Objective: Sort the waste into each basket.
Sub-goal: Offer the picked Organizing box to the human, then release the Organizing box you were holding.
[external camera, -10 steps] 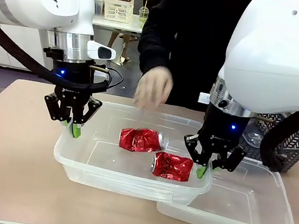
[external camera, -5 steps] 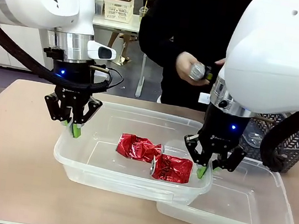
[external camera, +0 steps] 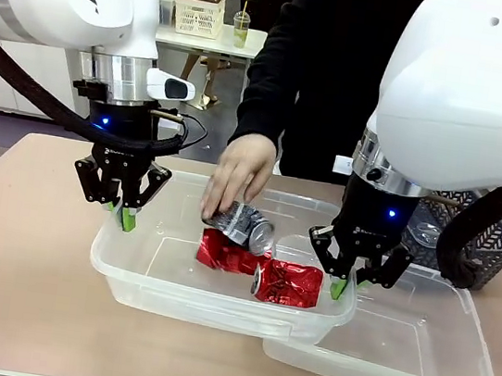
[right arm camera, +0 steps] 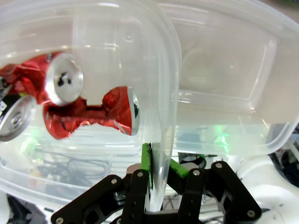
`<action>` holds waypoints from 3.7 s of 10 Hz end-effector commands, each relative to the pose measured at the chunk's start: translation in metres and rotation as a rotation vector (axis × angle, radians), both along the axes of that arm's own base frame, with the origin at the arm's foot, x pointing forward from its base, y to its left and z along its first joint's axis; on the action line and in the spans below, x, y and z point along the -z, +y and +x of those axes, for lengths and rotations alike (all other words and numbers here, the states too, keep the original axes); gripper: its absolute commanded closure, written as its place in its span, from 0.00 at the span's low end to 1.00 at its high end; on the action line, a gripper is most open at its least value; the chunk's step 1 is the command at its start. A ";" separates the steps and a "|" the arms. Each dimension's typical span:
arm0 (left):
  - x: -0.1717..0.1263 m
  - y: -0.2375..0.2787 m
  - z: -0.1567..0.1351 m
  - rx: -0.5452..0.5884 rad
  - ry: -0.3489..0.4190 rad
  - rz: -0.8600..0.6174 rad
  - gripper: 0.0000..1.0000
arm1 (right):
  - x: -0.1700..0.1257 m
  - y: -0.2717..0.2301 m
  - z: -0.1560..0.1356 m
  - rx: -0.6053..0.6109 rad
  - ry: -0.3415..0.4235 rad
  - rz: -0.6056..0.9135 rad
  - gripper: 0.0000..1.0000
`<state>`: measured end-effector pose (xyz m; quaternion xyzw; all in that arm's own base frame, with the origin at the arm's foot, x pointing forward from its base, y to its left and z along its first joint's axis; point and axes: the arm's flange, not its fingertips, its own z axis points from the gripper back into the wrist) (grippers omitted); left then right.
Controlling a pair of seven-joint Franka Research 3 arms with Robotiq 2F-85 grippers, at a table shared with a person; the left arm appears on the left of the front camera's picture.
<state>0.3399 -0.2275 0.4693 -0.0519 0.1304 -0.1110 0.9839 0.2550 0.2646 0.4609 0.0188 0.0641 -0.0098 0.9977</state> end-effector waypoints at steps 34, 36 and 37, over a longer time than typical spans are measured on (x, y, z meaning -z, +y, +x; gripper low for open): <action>-0.063 0.019 0.115 -0.007 -0.189 -0.102 0.00 | -0.029 -0.049 0.137 0.154 -0.260 0.224 0.00; -0.082 0.041 0.083 -0.067 -0.364 -0.199 0.00 | -0.040 -0.080 0.114 0.230 -0.474 0.371 0.00; -0.086 0.048 0.071 -0.081 -0.419 -0.234 0.21 | -0.043 -0.088 0.105 0.239 -0.534 0.409 0.22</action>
